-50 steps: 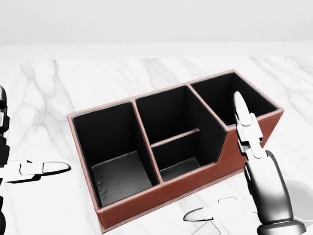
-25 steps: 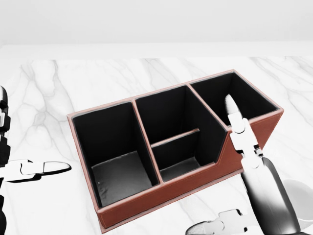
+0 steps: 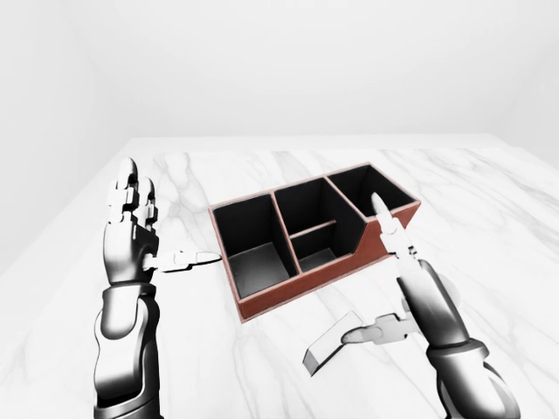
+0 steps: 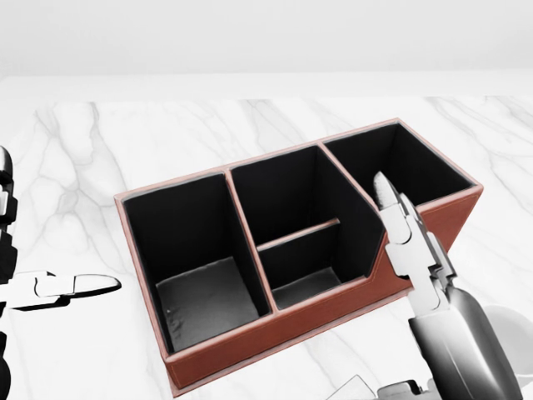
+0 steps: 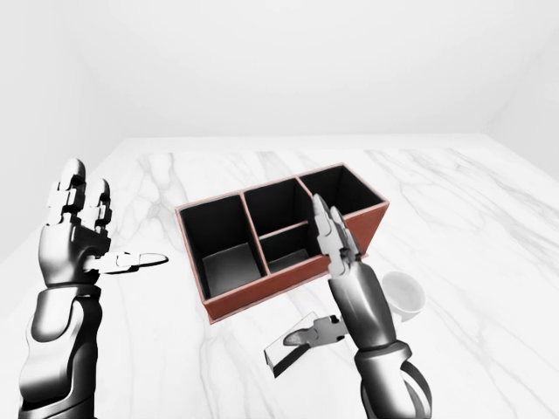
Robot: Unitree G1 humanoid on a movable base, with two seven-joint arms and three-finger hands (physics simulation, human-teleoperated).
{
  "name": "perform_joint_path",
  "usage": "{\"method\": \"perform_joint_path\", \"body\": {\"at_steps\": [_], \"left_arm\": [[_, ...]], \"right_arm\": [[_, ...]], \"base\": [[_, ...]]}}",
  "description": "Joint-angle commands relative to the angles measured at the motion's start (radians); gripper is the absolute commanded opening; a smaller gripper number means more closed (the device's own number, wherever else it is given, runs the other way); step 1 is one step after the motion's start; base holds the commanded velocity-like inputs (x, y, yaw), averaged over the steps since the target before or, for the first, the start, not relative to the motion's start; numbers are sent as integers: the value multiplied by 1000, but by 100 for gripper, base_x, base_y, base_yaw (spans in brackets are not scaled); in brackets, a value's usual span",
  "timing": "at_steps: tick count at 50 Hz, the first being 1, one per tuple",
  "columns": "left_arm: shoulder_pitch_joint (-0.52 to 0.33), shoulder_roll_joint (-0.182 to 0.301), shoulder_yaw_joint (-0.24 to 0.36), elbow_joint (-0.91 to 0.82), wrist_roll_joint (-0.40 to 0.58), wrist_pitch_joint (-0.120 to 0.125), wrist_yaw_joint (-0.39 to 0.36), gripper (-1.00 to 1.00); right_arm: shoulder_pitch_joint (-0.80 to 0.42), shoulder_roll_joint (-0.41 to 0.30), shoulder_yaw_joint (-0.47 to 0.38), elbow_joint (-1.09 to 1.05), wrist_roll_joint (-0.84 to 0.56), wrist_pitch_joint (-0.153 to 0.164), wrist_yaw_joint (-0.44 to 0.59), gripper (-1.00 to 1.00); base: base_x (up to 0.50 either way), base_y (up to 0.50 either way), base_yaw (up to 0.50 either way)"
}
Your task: Pick up the book and place it in the front compartment of the caddy.
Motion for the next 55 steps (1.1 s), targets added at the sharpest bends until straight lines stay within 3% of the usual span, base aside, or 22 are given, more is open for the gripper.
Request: {"method": "perform_joint_path", "body": {"at_steps": [1,15,31,43,47,55], "left_arm": [[0,-1,-2,7,2,0,0,100],[2,-1,-3,6,3,0,-1,100],[1,-1,-3,6,4,0,-2,100],[1,-1,-3,7,5,0,-2,100],[2,-1,-4,9,5,0,-3,100],[2,-2,-4,4,6,0,-3,100]], "right_arm": [[19,0,4,-22,-22,-8,18,100],[45,-2,30,5,-104,-78,-29,100],[67,-9,42,9,-150,-111,-52,100],[78,-13,45,30,-184,-148,-67,100],[88,-17,59,56,-207,-173,-88,100],[106,-31,78,76,-229,-174,-106,100]], "base": [[0,0,0],[0,0,0],[0,0,0],[0,0,0],[0,0,0],[0,0,0]]}}
